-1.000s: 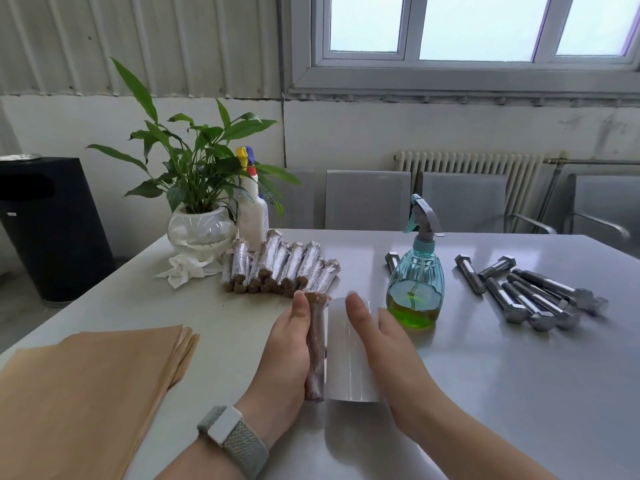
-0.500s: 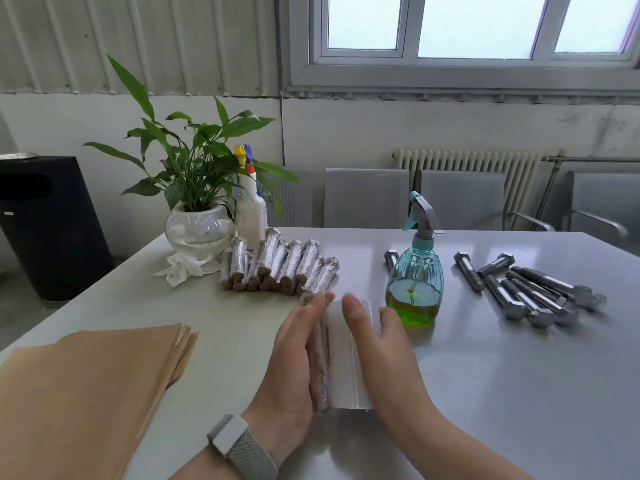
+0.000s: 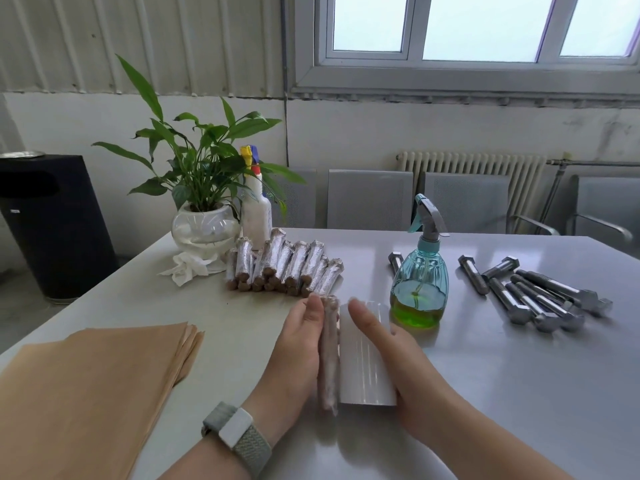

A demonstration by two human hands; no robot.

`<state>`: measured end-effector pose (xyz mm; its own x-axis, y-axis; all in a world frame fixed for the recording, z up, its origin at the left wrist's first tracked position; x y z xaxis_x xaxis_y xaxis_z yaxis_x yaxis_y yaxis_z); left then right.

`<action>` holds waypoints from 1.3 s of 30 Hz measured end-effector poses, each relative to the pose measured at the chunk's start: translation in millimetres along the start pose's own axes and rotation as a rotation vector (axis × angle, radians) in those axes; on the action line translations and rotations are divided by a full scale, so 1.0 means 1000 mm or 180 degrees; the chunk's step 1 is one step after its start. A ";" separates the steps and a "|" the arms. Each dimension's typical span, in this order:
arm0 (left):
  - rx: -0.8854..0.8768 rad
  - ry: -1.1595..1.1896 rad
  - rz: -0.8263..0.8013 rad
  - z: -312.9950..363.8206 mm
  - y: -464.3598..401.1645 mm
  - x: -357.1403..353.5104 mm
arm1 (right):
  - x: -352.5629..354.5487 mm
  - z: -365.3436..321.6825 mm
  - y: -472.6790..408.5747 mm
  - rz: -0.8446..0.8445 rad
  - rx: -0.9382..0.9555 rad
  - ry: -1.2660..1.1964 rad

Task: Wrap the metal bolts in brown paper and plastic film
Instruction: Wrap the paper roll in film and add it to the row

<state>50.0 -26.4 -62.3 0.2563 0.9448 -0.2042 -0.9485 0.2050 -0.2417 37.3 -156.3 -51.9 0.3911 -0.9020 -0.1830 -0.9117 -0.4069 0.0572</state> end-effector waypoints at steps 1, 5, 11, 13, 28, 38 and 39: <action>-0.0044 -0.0136 -0.0012 -0.001 0.001 0.001 | 0.000 -0.001 0.000 -0.0020 0.0078 0.0070; -0.0198 -0.0402 0.0130 0.003 0.002 -0.001 | -0.003 -0.004 0.001 0.0101 0.0318 0.0362; -0.0268 -0.0448 0.0408 0.007 0.004 -0.004 | -0.011 -0.005 0.002 0.0420 0.0616 0.0666; -0.0199 -0.0172 0.0429 0.006 0.004 -0.008 | -0.013 0.000 0.000 0.0571 0.0698 0.0598; 0.0037 0.0456 0.0172 -0.003 0.006 -0.009 | -0.004 -0.006 0.002 -0.0196 -0.0014 -0.0169; -0.0529 -0.0569 0.0723 0.003 0.007 -0.006 | -0.008 -0.005 -0.001 0.0841 0.0686 0.1225; -0.0485 -0.0412 0.0738 0.003 0.008 -0.008 | -0.010 -0.004 0.000 0.0905 0.0721 0.1304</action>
<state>40.4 -31.7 -60.0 0.0011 0.9886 -0.1503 -0.9375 -0.0513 -0.3442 34.3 -147.8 -46.5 0.1010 -0.9728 0.2086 -0.9753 -0.1383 -0.1725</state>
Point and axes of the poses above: each hand's wrist, its own y-axis away from the middle knuckle, its own x-axis out of the back of the hand, z = x × y, the point moved 2 cm from there along -y, towards the middle knuckle, and after that the axes turned 14 degrees about -z, right-handed, at the moved point
